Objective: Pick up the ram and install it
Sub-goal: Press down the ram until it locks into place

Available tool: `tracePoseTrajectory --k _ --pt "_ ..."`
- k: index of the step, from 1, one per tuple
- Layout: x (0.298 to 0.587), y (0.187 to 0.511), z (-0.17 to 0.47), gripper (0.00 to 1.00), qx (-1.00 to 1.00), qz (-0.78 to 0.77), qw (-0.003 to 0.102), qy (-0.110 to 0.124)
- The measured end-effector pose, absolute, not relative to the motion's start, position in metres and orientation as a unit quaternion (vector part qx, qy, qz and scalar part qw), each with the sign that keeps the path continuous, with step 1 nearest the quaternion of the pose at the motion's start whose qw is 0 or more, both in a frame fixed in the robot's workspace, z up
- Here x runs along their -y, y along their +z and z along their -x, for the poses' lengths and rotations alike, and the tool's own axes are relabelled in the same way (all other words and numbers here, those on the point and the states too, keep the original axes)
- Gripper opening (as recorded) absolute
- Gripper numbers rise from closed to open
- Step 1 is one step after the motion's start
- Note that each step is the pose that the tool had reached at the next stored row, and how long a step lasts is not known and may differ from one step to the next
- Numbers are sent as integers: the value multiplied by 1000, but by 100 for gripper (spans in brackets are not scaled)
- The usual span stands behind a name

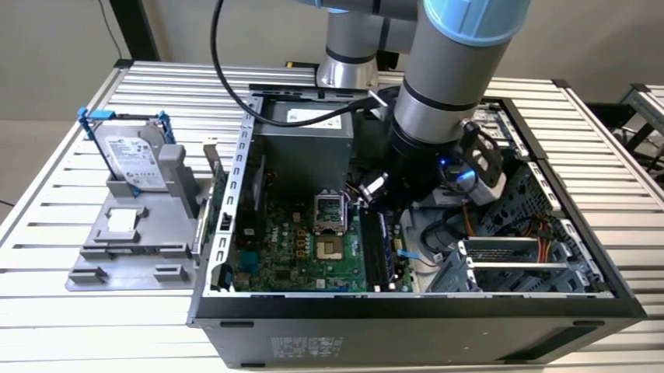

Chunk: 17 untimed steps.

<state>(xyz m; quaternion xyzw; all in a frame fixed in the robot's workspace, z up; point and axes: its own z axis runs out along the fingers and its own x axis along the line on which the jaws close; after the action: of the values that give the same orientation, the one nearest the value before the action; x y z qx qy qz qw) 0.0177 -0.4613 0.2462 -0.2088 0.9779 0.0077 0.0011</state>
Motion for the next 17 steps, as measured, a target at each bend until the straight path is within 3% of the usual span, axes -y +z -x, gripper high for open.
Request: tracePoseTrajectory --k 17 --pt "461 246 -18 0 -934 356 1 8"
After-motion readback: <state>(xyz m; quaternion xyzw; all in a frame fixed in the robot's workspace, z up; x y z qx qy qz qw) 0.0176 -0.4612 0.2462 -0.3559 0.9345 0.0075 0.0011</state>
